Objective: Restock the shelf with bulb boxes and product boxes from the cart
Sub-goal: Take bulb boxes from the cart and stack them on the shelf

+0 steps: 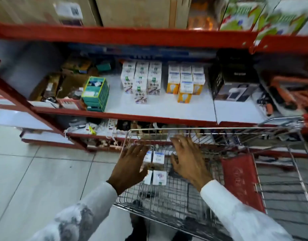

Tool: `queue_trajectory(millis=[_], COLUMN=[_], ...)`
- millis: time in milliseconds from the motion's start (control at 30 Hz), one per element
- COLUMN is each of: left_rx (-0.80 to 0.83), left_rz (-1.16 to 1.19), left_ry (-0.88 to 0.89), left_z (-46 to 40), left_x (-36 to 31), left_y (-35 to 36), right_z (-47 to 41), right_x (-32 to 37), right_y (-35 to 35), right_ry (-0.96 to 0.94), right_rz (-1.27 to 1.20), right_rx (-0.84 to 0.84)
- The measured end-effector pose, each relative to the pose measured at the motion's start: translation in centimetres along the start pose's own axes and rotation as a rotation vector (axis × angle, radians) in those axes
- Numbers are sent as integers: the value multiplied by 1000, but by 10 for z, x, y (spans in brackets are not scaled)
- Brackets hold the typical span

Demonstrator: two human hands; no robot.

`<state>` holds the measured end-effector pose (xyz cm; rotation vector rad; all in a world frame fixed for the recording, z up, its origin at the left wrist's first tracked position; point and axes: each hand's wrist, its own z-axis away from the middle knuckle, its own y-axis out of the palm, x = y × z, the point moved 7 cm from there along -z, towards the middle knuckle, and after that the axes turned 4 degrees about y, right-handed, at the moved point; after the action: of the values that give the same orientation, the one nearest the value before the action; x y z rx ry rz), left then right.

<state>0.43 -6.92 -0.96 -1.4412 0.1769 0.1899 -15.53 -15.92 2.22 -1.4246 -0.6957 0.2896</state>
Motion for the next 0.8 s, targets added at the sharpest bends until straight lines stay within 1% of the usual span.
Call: queue_trajectory(millis=[33,100,133,200,333,433,533,633,700,800], left_rx=[95,225,282,355,466,515,508,482,442,387], left_rz=[18,33,33,25,-72,-111,-157,-90,-10,81], left_ry=[-24,-59,-67,-64,-26,-24,-22,-33,-38,-39], left_z=[-1,-1,1,-3,-9,-12,-17,-20,-19,-15], left_x=[5,12,14,19,26,30,31,33,33,36], left_y=[24,69,86,119,157,173,176,163,138,80], right_z=[1,6,12,18,19,17,14,8,4,-9], right_x=[-2,-3,-2,-1,2,3,1,1,3,7], right_y=[26,75,97,141,194,227,240,227,205,155], right_ry=[23,44,49,58,60,16,28,87,125,199], right_rz=[-13,-20,-11,-3,42,104,163,105,19,-84], right_rx=[89,218,284,366,406,416,426,481,540,560])
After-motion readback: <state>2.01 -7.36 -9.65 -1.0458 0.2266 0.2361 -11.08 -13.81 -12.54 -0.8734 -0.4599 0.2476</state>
